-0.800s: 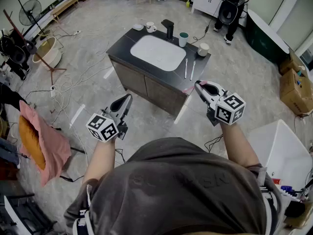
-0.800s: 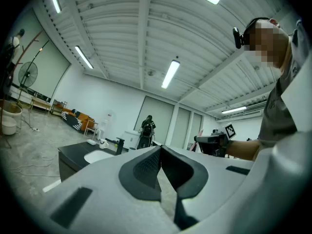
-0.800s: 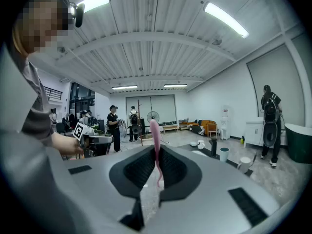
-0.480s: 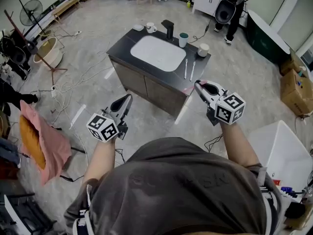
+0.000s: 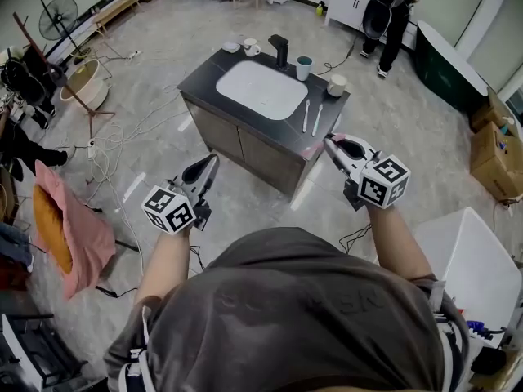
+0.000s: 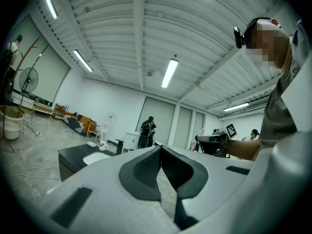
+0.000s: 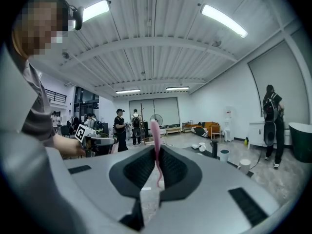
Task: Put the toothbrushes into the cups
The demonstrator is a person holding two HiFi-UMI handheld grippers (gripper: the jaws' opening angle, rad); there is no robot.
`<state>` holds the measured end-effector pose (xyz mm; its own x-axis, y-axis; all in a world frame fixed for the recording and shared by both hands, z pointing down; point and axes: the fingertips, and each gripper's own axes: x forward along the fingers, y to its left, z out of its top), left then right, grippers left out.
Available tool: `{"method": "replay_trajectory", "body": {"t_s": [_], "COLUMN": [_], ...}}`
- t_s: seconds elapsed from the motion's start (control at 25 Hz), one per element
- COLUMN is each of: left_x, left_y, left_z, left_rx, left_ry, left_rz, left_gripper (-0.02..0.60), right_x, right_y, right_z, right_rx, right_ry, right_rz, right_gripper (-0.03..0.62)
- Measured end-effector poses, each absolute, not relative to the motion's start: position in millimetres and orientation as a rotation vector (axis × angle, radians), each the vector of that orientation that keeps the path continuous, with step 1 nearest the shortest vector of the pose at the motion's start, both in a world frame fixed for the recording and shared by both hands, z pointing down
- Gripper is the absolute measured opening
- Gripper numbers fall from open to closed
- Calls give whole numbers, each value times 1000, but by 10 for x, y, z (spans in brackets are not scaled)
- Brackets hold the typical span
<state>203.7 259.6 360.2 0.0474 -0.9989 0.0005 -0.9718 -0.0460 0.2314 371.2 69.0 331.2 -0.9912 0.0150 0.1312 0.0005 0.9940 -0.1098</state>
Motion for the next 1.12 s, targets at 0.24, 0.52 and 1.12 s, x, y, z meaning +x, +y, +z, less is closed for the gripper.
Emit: {"method": "replay_trajectory", "body": {"t_s": [0.24,0.52,1.12], "left_x": [2288,1997,-1135], "left_y": [2487,2508,1879], "left_z": [3634,3803,3926], "left_rx": [2104,2037,2218], "left_ry": [-2085,-2110,-1929], "left_rz": [-249,-254,-239], "left_gripper": [6,6,6], "right_x": [3888,3527,541], "right_y": [517,416,154], "right_z": [3360,3505,3497], "right_rx": [-67,-118,32], "right_ry": [-3006,-3000,-3000], "right_rz": [145,176,187], "right_gripper": [20,20,20]}}
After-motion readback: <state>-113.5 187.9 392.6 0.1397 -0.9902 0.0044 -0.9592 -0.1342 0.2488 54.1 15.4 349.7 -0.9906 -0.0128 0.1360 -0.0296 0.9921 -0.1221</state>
